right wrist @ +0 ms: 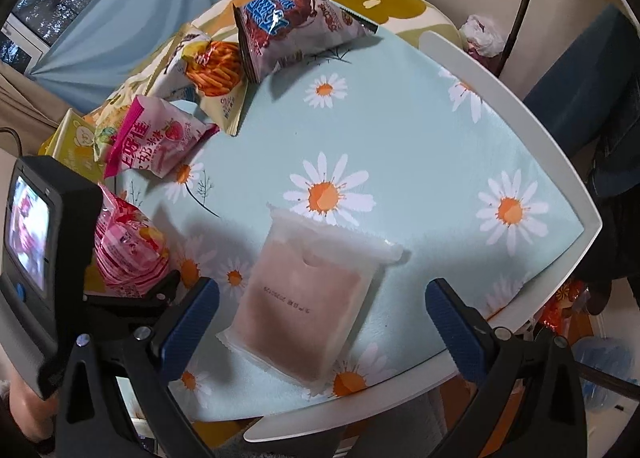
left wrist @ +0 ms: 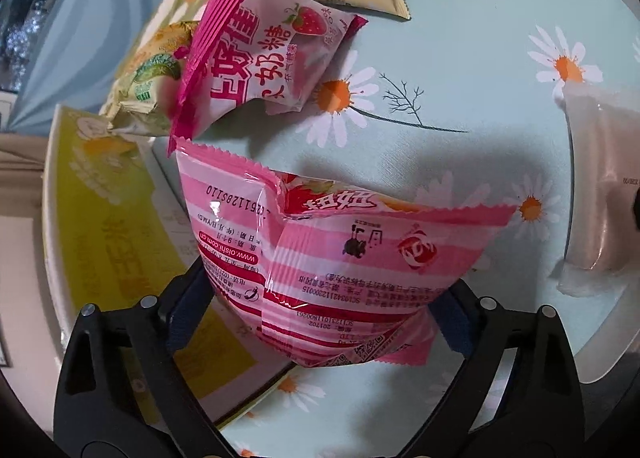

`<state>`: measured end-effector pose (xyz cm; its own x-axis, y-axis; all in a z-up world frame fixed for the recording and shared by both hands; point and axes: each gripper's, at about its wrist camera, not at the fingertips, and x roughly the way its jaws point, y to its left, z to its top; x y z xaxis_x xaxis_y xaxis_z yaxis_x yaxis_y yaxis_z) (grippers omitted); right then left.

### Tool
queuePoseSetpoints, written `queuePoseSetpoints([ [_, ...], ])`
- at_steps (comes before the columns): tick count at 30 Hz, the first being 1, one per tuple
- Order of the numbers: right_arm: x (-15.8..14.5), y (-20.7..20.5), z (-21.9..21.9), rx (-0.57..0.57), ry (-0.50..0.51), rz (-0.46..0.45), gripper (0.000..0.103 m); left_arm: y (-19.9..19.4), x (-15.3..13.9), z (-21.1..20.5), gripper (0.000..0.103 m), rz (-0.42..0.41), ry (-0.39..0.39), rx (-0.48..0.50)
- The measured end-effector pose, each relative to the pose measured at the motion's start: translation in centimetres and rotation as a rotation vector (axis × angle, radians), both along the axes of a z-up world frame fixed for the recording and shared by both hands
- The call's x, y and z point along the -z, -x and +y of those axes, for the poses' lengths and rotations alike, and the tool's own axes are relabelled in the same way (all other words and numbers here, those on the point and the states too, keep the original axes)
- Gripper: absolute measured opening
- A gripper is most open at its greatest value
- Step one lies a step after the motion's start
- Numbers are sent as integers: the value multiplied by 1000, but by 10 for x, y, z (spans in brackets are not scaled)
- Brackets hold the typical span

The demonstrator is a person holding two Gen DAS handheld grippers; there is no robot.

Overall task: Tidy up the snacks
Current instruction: 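Grasp the pink striped bag with the left tool while the right tool grasps the pale pink pouch, then carry both held bags over the box and release them inside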

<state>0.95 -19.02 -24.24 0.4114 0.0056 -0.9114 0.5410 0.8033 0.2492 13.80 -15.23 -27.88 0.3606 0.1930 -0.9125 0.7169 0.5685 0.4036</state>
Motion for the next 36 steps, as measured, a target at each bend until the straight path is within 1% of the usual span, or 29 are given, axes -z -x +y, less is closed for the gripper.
queuePoseSetpoints([
  [4,5,-3,6,-5,3,9,95,-7,-3,3,89,31,40,-5],
  [6,7,-5,9,-9,4,14,87,-7,-3,7,81,49,68,-3],
  [8,9,-6,12,-15,9,18,85,-8,-3,11,77,59,86,2],
  [10,11,-8,15,-21,16,21,81,-7,-4,14,74,62,96,-2],
  [11,12,-9,17,-24,18,21,77,-8,-5,15,72,68,107,-10],
  [14,15,-12,20,-32,25,30,76,-5,-17,21,67,74,137,-25],
  [23,23,-19,24,-67,62,47,75,-2,-21,18,65,80,180,-65],
  [28,28,-27,29,-109,94,53,72,5,-23,18,65,74,189,-102],
  [32,29,-33,38,-174,166,59,70,10,-25,23,65,69,200,-144],
  [34,32,-36,44,-225,223,63,68,12,-25,27,65,65,204,-165],
  [36,33,-38,50,-282,269,64,63,9,-25,30,65,62,207,-188],
])
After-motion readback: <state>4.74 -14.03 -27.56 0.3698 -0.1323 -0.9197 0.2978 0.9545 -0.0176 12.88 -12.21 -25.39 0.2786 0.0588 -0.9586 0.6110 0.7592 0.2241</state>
